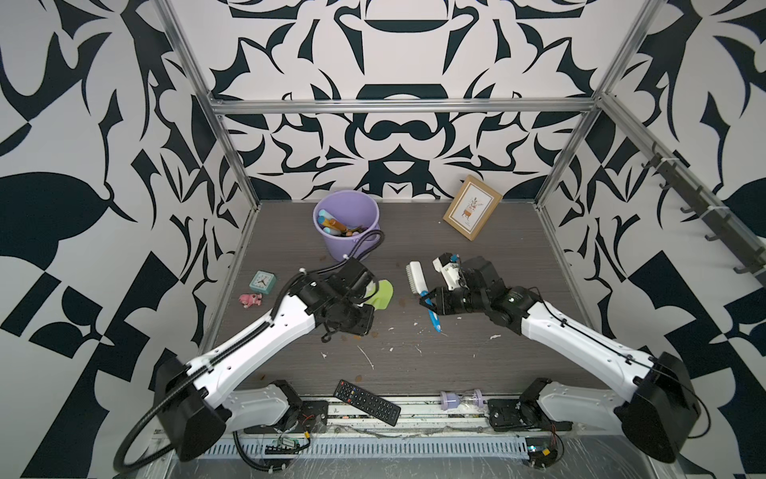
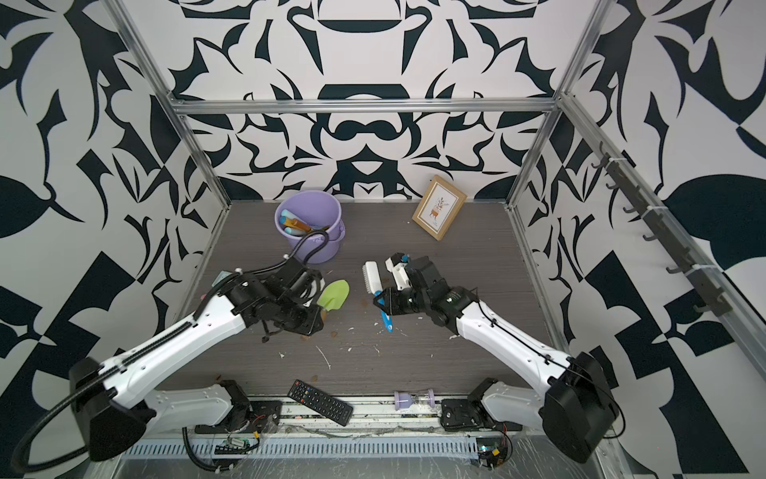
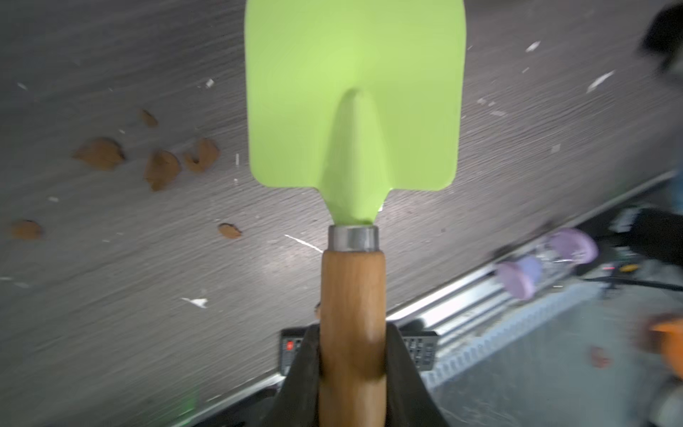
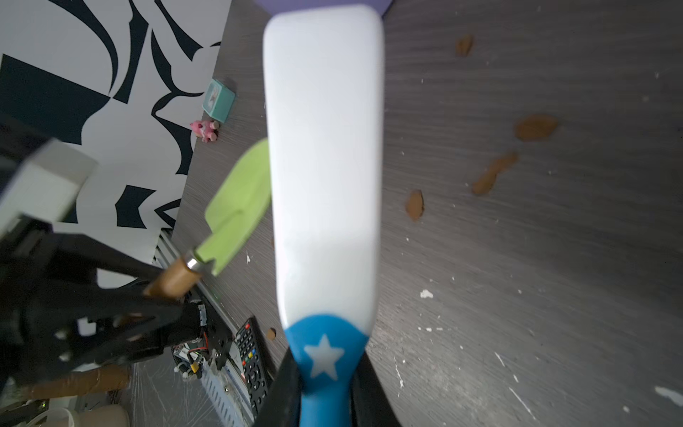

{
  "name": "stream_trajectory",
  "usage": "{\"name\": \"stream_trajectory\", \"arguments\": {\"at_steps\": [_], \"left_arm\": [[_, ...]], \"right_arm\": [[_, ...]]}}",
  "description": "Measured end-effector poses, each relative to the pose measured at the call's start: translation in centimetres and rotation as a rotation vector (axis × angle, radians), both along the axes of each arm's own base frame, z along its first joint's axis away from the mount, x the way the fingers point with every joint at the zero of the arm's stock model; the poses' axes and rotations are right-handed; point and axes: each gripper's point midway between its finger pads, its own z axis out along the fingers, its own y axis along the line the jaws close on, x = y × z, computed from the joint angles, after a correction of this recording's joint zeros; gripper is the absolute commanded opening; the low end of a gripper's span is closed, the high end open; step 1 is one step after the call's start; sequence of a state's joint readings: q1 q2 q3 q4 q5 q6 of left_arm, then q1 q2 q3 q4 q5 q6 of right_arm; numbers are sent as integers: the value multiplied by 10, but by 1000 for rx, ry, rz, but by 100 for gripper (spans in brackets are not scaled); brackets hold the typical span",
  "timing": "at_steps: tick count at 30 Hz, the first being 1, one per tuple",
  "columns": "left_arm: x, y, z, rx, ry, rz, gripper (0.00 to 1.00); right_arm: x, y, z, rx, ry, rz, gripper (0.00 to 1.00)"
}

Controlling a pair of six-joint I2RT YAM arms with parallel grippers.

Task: Brush the soil off the hand trowel and place it into the bucket
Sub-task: Brush off the soil from the hand trowel.

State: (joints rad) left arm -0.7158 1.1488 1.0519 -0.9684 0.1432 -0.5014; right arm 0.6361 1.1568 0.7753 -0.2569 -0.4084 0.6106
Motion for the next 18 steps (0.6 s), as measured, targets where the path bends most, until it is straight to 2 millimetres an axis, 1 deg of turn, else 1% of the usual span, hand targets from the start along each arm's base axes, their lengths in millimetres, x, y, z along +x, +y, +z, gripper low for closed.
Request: {"name": "stream_trajectory", "arguments": {"at_steps": [1, 3, 5, 7, 9, 13, 16, 18], "left_arm": [[2, 2, 7, -83, 6, 41, 0], [4, 3, 22, -233, 8, 100, 0], [4, -2, 36, -391, 22, 130, 0], [5, -9, 44, -518, 53, 145, 0], [6, -16, 46, -619, 100, 158, 0], [8, -26, 44, -751, 196, 183, 0], [12, -32, 51, -837, 229, 190, 0], [14, -35, 57, -886, 237, 191, 0]], "right_arm": [[-5, -3, -4, 5, 12, -6, 0], [-10, -5, -4, 30, 19, -14, 0], [-10, -2, 6, 79, 2, -20, 0], [-8, 1, 21, 133, -23, -23, 0], [-6, 6, 38, 195, -57, -21, 0], [-7, 14, 71, 301, -131, -8, 0], [-12, 21, 91, 367, -173, 11, 0], [-15, 26, 97, 396, -186, 27, 0]]}}
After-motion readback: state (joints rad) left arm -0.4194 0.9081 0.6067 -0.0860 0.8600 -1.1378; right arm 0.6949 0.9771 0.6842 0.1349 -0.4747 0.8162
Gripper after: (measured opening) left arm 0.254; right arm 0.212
